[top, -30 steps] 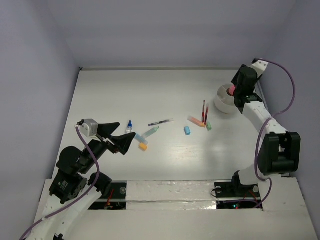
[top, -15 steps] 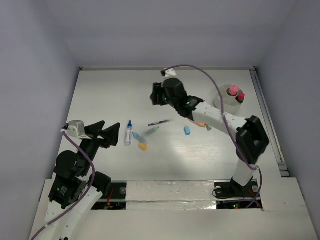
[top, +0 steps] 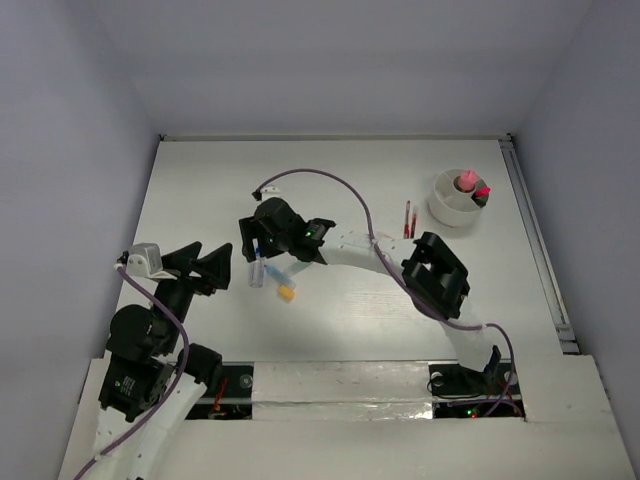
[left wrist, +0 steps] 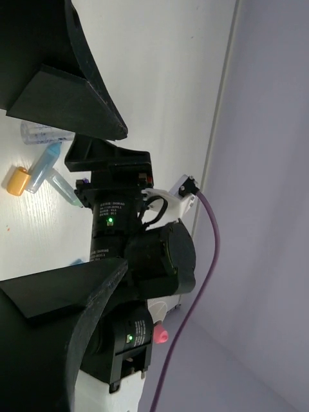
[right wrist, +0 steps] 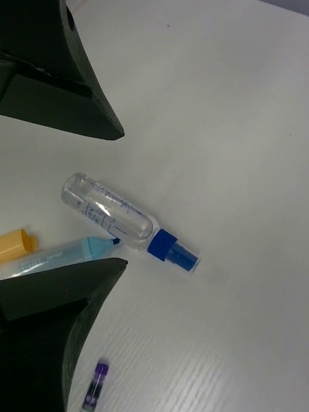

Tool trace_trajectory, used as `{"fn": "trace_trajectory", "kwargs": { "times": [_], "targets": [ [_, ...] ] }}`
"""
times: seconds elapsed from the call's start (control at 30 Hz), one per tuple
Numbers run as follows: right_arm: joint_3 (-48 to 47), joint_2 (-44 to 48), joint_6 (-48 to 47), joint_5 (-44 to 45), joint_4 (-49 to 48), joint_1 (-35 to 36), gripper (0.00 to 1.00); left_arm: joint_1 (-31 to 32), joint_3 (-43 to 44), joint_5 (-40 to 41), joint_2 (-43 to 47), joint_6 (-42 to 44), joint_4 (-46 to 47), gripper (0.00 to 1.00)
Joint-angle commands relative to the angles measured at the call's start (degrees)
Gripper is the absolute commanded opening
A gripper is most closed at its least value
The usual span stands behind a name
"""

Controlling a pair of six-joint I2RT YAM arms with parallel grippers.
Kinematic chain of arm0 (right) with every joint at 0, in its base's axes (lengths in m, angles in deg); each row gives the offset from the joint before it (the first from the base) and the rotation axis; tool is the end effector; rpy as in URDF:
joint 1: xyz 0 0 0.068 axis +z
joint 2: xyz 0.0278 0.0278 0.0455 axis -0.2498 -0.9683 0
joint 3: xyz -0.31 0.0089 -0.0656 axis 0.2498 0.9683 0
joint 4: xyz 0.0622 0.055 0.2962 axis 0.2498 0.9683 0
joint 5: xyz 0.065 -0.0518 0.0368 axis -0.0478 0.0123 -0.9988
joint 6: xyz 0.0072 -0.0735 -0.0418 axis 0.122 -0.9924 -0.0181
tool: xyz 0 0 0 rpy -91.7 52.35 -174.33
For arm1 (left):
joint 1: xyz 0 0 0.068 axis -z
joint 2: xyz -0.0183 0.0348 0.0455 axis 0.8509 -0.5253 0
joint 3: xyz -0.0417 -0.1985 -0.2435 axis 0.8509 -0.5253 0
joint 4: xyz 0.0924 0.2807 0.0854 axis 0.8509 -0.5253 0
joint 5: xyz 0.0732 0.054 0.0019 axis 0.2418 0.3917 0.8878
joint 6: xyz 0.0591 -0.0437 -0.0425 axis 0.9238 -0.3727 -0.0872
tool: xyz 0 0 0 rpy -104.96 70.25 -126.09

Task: Sort the stationery into containers
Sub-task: Pick up the stationery from the center of the board.

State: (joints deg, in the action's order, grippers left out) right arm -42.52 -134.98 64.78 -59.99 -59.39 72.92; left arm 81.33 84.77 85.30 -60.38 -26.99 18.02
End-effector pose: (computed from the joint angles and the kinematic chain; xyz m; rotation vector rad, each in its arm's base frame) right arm 0.3238 0.5063 0.2280 -0.4802 2.2274 0.6878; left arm 0.0801 -0.0253 0.3938 -0.0490 1.3303 -0.5551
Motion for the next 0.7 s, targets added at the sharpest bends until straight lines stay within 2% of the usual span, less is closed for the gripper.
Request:
{"fn": "trace_trajectory", "kwargs": {
  "times": [0.0,0.43,0.67],
  "targets": [
    [-5.7,-3.1,4.6,1.7,3.5,0.9,0.80,-0.4,0.5,0.2,0.4,-0.6,2.1,0.70],
    [-13.7,-12.0,11.3,7.9,11.8,1.6,0.79,-0.4,0.2,-1.0,-0.4,-0.7,2.4,0.70],
    [-14.2,-14.5,13.6,6.1,11.2,2.1,0.70,-0.9,0.1,-1.4,-0.4,-0.8,2.6,0.70]
  ]
}}
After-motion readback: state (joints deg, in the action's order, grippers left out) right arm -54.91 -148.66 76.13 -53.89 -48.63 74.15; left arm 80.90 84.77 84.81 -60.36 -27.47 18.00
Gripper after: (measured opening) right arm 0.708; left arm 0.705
